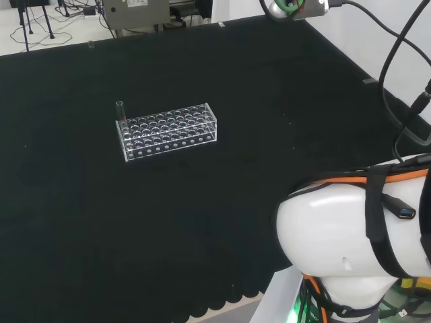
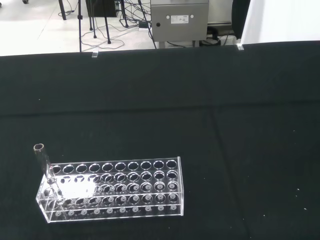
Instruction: Pick up the test tube.
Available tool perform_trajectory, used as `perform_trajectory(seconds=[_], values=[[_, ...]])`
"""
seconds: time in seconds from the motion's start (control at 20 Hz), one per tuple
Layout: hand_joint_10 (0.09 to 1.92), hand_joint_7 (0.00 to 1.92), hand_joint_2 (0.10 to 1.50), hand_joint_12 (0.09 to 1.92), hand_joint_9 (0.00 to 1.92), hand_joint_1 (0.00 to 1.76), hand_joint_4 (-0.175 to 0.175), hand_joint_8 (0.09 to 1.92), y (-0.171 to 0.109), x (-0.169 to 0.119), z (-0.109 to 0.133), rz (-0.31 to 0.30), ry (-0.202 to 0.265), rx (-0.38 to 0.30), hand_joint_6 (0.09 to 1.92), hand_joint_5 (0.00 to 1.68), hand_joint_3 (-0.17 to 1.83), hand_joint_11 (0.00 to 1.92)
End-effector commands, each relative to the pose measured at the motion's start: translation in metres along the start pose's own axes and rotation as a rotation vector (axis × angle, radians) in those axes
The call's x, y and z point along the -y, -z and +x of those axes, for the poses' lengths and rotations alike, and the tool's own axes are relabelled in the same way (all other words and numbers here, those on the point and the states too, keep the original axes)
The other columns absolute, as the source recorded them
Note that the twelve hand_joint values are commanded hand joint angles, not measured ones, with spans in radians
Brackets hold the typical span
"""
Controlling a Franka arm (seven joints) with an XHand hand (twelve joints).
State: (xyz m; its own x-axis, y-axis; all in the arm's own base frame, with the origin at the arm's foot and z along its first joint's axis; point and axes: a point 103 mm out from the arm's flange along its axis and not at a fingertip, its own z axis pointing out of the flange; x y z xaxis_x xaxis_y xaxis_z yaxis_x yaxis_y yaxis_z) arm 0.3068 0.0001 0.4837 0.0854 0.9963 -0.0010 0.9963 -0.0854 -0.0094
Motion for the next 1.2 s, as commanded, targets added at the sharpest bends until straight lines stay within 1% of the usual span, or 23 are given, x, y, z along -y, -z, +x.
perform_trajectory(seconds=[0.05,0.1,0.15,0.25,0.4,0.6,1.05,1.2], values=[[0.92,0.22,0.66,1.43,0.24,0.77,-0.085,0.87,0.001,-0.001,0.0,-0.01,0.002,0.007,0.44,0.17,0.66,0.07],[0.95,0.15,0.69,1.44,0.15,0.72,-0.079,0.88,0.001,-0.002,0.001,-0.011,0.004,0.007,0.33,0.16,0.62,0.03],[0.97,0.1,0.72,1.44,0.1,0.7,-0.075,0.89,0.001,-0.002,0.0,-0.011,0.006,0.006,0.27,0.16,0.59,0.01],[0.99,0.08,0.73,1.44,0.07,0.69,-0.072,0.89,0.001,-0.003,-0.001,-0.011,0.009,0.005,0.22,0.16,0.57,0.0],[0.99,0.07,0.74,1.44,0.06,0.68,-0.071,0.9,0.002,-0.01,0.003,0.001,0.027,0.009,0.2,0.16,0.56,0.0],[0.99,0.06,0.74,1.44,0.06,0.68,-0.07,0.89,0.0,-0.027,0.013,0.023,0.072,0.01,0.2,0.16,0.56,0.0],[0.99,0.06,0.74,1.43,0.06,0.68,-0.07,0.89,-0.019,-0.076,0.048,0.107,0.186,0.035,0.19,0.16,0.56,0.0],[0.99,0.06,0.74,1.43,0.06,0.68,-0.069,0.89,-0.026,-0.092,0.061,0.133,0.216,0.045,0.18,0.16,0.56,0.0]])
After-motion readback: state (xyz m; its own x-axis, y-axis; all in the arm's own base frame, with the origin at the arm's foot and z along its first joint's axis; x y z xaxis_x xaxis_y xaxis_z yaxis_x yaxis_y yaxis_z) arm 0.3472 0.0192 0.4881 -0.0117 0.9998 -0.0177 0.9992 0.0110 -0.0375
